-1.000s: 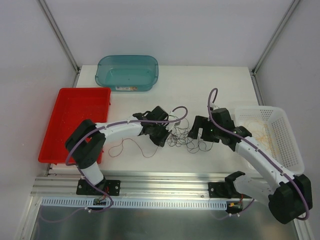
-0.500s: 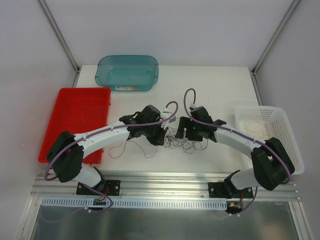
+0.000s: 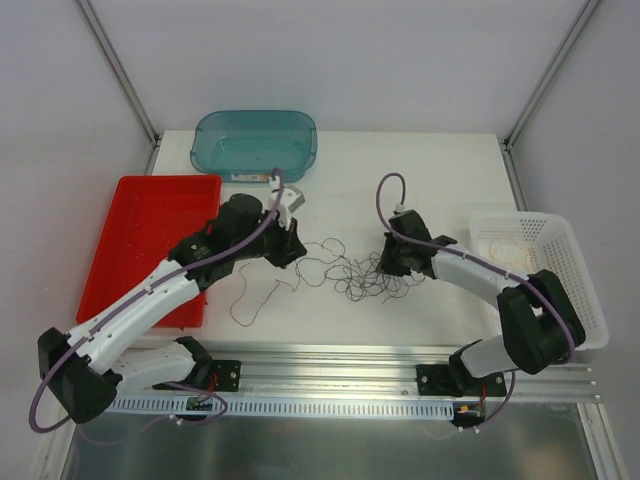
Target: Untangle the cables
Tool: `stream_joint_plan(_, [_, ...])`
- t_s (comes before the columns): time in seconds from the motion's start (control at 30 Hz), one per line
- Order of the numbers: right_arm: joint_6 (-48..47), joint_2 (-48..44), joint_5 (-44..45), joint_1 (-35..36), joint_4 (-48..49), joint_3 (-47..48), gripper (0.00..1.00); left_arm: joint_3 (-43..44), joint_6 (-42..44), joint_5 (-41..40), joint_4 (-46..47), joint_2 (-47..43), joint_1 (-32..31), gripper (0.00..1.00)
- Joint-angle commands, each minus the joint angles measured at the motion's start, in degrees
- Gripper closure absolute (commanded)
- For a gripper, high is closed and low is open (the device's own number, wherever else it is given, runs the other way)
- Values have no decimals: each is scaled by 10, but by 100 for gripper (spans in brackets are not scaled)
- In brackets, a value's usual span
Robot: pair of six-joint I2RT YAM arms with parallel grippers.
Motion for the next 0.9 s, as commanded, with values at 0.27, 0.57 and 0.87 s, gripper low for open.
stream_joint_plan(0.27, [-84,-134,48,-172,-105,12,99,114,-30,-103,-124,-98,137,100])
stream_joint_plan(0.57, [-118,-163,-39,-180,-142,45,59,195,-43,-176,-151,-58,147,100])
stream_joint_plan(0.87, [-163,-243,-34,-162,-209,54,8,393,-44,-302,-193,20,201,100])
